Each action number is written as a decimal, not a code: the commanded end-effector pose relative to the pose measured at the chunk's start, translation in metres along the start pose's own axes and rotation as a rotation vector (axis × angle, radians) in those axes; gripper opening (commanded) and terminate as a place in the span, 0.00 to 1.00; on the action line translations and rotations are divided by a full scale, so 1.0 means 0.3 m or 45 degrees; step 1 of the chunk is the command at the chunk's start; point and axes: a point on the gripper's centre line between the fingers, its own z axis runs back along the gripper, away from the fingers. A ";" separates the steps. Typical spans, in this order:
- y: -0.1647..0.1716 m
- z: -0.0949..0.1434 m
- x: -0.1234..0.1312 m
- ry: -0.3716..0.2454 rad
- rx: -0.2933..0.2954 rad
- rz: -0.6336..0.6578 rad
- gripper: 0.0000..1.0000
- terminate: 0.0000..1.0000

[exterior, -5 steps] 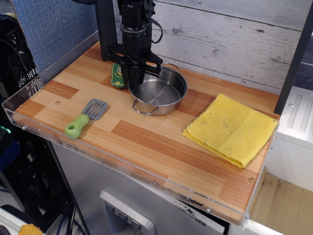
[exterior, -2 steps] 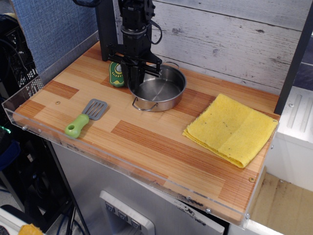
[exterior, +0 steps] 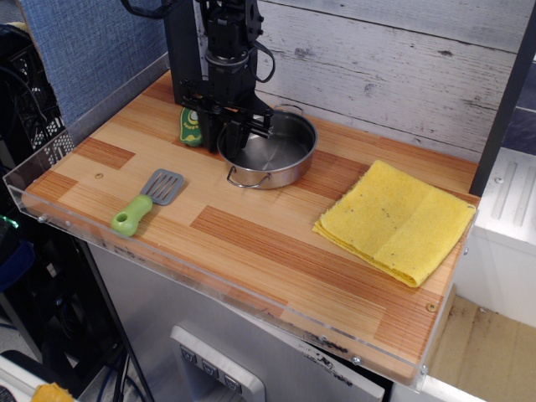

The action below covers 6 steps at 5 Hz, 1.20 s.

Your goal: Move the pot to the left but stop before pepper

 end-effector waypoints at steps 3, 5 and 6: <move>0.045 0.426 -0.090 -0.396 -0.070 0.080 1.00 0.00; -0.132 0.477 -0.060 -0.287 -0.180 -0.107 1.00 0.00; -0.158 0.482 -0.073 -0.240 -0.136 -0.109 1.00 0.00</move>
